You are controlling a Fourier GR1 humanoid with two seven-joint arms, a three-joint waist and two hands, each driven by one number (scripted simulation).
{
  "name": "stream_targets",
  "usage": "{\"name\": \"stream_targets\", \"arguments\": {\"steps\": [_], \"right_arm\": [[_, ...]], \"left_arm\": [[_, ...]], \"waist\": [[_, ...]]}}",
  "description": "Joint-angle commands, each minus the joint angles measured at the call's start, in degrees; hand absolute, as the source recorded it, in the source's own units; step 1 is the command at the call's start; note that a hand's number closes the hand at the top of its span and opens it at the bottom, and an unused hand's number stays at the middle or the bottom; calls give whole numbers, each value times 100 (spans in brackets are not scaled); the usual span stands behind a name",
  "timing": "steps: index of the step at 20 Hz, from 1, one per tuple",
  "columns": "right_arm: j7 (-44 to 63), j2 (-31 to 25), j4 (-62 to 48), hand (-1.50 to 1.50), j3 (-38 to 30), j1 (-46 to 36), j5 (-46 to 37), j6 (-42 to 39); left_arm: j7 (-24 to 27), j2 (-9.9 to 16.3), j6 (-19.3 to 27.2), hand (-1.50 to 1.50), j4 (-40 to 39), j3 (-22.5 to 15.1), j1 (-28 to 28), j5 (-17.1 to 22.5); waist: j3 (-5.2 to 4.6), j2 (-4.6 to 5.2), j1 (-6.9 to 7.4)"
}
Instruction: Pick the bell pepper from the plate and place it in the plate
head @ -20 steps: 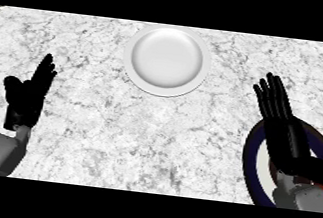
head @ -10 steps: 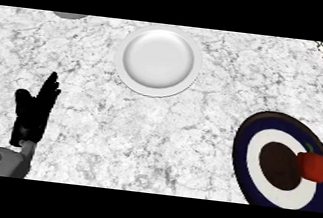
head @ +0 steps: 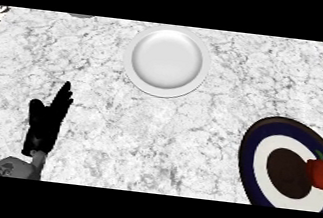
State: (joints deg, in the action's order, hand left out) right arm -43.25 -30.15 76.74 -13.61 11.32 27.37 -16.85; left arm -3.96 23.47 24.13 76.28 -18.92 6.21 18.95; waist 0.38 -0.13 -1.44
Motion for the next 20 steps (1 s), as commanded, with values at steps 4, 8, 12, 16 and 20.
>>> {"name": "stream_targets", "arguments": {"steps": [4,8,12,16,20], "right_arm": [[-1511,-878,-1236,-150,-25,55,-1588,-363],[-1380,-1238,-940,-150,-72,281,-2324,586],[-912,-1952,-1139,-150,-164,18,-2642,483],[-189,-2206,-831,-150,225,111,-3056,258],[175,-2296,-358,-150,519,312,-3457,101]], "left_arm": [[-117,-90,33,0,222,-154,-37,-182],[-475,-15,64,0,533,-45,-12,-101],[-402,-139,137,0,365,-134,-73,-326],[-261,-65,23,0,466,-35,-224,-364],[-435,-165,98,0,617,-16,-363,-392]], "waist": [[-19,22,190],[-32,1,152],[-37,14,167],[-44,14,165],[-44,2,141]]}}
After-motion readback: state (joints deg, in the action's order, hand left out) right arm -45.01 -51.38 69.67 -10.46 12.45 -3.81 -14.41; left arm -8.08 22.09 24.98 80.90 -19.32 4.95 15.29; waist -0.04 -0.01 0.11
